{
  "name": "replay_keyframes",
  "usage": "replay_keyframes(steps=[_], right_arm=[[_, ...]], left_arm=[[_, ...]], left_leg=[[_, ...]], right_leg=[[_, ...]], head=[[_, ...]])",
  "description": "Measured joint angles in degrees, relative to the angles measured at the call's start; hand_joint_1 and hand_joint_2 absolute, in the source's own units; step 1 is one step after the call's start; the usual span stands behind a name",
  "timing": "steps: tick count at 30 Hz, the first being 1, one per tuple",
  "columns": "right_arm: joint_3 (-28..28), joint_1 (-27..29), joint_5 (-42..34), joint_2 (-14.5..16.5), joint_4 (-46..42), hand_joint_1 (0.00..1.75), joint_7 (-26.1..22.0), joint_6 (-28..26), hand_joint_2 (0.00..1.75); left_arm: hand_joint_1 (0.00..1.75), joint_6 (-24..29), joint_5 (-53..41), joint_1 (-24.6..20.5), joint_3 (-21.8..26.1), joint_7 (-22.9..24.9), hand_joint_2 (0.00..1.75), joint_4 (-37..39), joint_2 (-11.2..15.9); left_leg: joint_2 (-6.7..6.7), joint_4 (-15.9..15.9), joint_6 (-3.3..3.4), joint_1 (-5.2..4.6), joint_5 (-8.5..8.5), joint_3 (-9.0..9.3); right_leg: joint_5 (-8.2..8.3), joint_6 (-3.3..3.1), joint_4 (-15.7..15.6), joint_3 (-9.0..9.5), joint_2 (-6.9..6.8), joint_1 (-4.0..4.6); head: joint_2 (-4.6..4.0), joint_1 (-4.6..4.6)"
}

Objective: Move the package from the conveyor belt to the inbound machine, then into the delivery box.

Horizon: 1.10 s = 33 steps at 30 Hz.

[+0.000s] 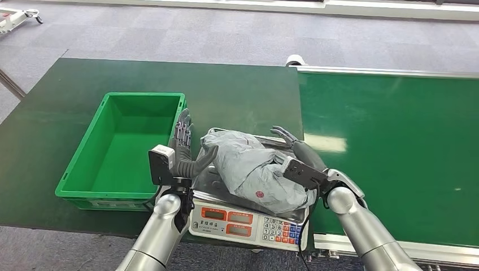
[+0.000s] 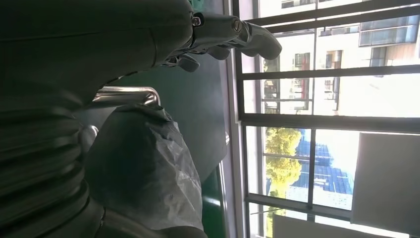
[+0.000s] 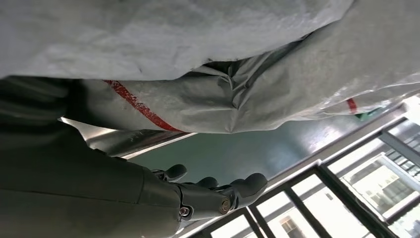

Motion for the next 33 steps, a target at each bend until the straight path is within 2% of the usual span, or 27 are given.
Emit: replay_keyframes(steps=[4,11,16,25,29,33], right_arm=[[-0.74,1.04,-4.02,-0.08,-3.57,0.0,-5.96,0.5,1.75],[-4.96,6.1,-12.51,-0.04,-15.4,0.0,-12.35,2.89,1.75],[-7.6,8.02,-15.05,0.04,-21.01,0.0,-12.82,3.8,1.75],[-10.33,9.32,-16.09,0.42,-24.58,0.0,-12.51,5.34,1.75],[-12.41,9.78,-12.84,1.11,-24.56,0.0,-12.01,5.83,1.75],[-13.51,10.43,-8.77,1.45,-23.84,0.0,-11.51,5.52,1.75]], left_arm=[[0.0,-0.12,0.01,-0.27,-0.05,0.0,1.75,0.15,0.02],[0.0,-0.74,-0.01,-0.95,-0.72,0.0,1.75,1.09,-0.19],[0.0,-0.88,0.0,-1.42,-0.96,0.0,1.75,1.59,-0.39],[0.0,-1.96,-0.48,-1.53,-1.8,0.0,1.75,1.59,-0.4],[0.0,-3.26,-3.1,-1.36,-5.28,0.01,1.75,-0.61,0.65],[0.0,-3.62,-12.47,-1.26,-13.08,0.0,1.75,-5.07,3.67]], left_leg=[[0.01,0.0,0.0,0.0,0.0,0.01],[-0.02,0.0,0.01,0.0,-0.02,-0.03],[0.01,0.0,0.01,-0.01,-0.03,-0.01],[-0.01,0.0,0.0,-0.01,-0.01,-0.01],[-0.01,0.0,0.0,-0.01,-0.02,-0.02],[-0.05,0.0,0.0,-0.01,-0.02,-0.04]], right_leg=[[0.0,0.0,0.0,-0.02,0.01,0.0],[-0.01,0.0,0.0,-0.02,-0.01,-0.01],[-0.01,0.0,-0.01,-0.02,0.0,-0.01],[0.0,0.0,0.0,0.0,0.0,-0.01],[-0.01,0.0,0.0,0.0,-0.01,-0.01],[-0.02,0.0,0.0,0.0,-0.03,-0.01]], head=[[0.0,-0.01],[0.0,0.0],[0.0,0.0],[0.0,0.01],[0.0,0.0],[0.0,0.01]])
